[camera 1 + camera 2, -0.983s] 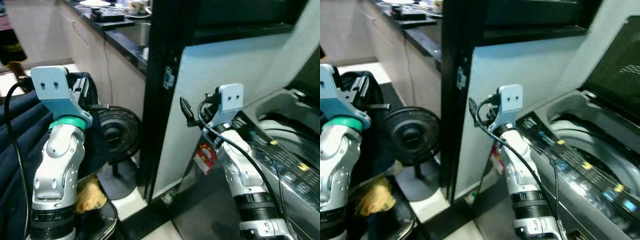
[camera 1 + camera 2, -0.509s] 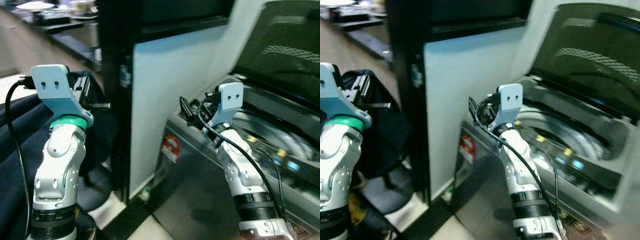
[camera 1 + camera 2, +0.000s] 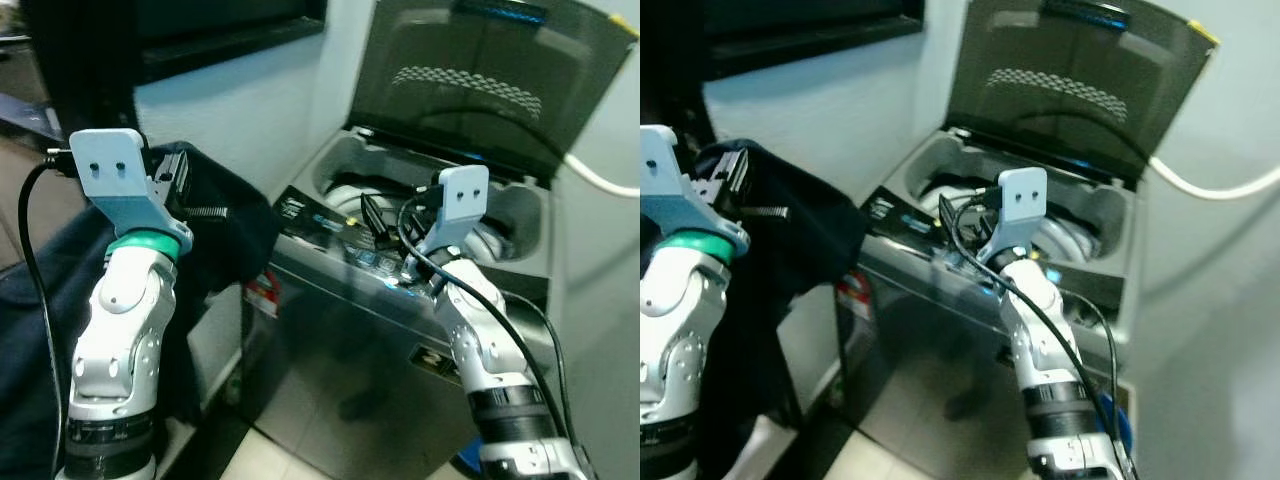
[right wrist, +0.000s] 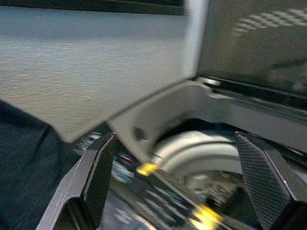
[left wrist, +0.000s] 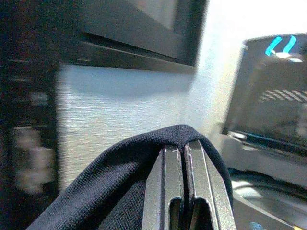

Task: Clothes washing

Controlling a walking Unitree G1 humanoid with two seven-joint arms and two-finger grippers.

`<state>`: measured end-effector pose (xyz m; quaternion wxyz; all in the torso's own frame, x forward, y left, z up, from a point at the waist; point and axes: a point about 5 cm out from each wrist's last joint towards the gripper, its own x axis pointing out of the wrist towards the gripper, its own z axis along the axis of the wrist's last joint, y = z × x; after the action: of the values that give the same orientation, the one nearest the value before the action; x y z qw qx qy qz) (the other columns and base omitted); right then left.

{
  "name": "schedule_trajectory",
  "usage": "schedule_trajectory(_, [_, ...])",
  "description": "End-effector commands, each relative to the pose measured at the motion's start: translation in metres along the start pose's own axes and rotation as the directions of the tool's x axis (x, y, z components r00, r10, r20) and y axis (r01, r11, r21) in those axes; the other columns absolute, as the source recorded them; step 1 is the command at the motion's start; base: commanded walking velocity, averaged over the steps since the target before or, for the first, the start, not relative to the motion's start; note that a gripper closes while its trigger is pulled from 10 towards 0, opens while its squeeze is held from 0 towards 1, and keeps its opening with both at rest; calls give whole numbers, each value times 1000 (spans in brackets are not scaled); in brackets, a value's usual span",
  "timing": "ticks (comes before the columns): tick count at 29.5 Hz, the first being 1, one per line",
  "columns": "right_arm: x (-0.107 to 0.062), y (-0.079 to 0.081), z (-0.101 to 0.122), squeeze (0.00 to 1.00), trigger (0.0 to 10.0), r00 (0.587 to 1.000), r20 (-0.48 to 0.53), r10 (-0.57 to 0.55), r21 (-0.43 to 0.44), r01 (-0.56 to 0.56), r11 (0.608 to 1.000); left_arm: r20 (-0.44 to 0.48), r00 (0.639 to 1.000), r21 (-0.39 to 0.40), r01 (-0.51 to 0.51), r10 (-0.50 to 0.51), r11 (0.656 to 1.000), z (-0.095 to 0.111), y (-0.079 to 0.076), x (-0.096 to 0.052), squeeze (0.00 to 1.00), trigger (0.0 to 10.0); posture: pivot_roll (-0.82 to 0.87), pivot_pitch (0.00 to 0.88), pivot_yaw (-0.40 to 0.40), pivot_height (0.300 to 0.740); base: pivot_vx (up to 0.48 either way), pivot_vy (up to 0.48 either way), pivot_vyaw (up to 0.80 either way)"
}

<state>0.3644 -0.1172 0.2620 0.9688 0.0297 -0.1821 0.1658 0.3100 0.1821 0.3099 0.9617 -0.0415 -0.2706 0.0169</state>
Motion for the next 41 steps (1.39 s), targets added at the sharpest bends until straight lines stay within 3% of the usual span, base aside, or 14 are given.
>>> schedule_trajectory(1, [-1, -4, 0, 0, 10000, 1000, 0, -16, 6, 16, 1000, 13, 1000, -21, 29, -29, 999, 4, -7, 1, 0, 10000, 1, 68, -23, 740, 0, 0, -800])
schedule_trajectory(5, [0, -4, 0, 0, 10000, 1000, 0, -14, 7, 14, 1000, 7, 1000, -21, 28, -28, 999, 3, -6, 0, 0, 10000, 2, 68, -24, 740, 0, 0, -800])
schedule_trajectory(7, [0, -3, 0, 0, 10000, 1000, -1, -11, 9, 11, 1000, -49, 998, -51, 28, -31, 998, -4, -5, -2, 0, 10000, 3, 67, -25, 740, 0, 0, -800])
schedule_trajectory(12, [0, -4, -3, 0, 10000, 1000, -14, -16, 4, 16, 1000, -134, 987, -21, 83, -85, 996, -14, -9, -8, 0, 10000, 4, 67, -26, 740, 0, 0, -800])
schedule_trajectory(23, [0, -7, -8, 0, 10000, 999, -34, -39, 11, 39, 999, -186, 982, 117, 40, -17, 992, -19, -3, -5, 0, 10000, 12, 68, -23, 740, 0, 0, -800])
schedule_trajectory(30, [0, -7, -8, 0, 10000, 998, -35, -42, 16, 43, 999, -195, 980, 117, 44, -21, 992, -18, -4, -5, 0, 10000, 15, 68, -21, 740, 0, 0, -800])
schedule_trajectory(35, [0, -8, -7, 0, 10000, 998, -33, -54, 32, 55, 998, -150, 987, 53, 66, -57, 996, -8, -4, -3, 0, 10000, 14, 65, -17, 740, 0, 0, -800])
schedule_trajectory(41, [0, -9, -7, 0, 10000, 998, -33, -56, 38, 58, 998, -135, 989, 32, 61, -56, 998, -6, -5, -4, 0, 10000, 14, 65, -21, 740, 0, 0, -800])
